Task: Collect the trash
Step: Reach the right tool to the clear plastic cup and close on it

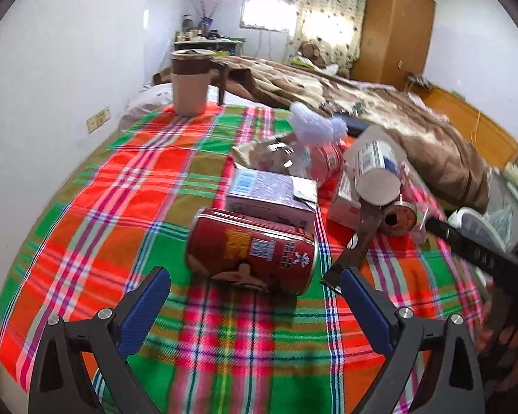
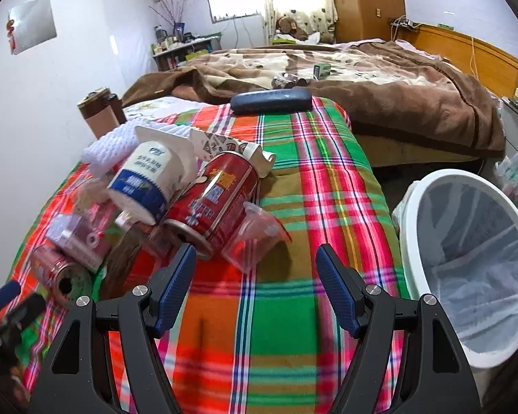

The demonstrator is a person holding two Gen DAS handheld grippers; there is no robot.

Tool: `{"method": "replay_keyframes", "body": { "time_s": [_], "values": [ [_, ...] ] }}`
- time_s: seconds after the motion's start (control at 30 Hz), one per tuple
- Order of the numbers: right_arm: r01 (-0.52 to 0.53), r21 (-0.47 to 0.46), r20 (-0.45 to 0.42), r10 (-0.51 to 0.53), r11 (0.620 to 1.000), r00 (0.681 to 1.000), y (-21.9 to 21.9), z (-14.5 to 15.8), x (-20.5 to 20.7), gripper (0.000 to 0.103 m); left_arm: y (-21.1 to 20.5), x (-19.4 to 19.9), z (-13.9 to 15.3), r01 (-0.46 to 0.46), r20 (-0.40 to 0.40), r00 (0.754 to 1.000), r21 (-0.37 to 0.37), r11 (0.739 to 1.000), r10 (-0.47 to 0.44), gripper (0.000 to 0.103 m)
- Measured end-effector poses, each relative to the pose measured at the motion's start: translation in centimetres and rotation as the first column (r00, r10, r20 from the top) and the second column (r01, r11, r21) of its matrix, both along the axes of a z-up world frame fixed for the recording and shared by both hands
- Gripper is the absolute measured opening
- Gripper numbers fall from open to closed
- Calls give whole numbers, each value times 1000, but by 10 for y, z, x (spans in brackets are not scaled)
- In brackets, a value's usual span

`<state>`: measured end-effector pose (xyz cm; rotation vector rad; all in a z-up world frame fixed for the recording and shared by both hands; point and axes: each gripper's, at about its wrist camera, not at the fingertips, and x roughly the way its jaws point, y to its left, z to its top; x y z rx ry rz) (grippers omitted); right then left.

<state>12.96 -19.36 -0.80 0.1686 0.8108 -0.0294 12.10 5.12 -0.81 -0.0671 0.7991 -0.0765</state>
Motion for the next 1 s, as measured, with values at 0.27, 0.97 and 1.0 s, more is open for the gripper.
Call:
{"method": "replay_keyframes", "body": {
  "time_s": [0.27, 0.97, 1.0],
  "values": [
    [-1, 19, -18, 1, 1000, 1000, 2, -2, 10, 67, 27, 10, -12, -65, -40, 997, 17, 998, 66, 100],
    [61, 178, -81, -47, 982, 996, -14, -15, 17, 59, 102, -10, 20, -227, 6, 973, -147, 963, 230, 100],
    [71, 171, -84, -57, 983, 995, -15, -16, 17, 57, 102, -6, 21, -228, 4, 973, -152, 962, 232, 100]
  ]
}}
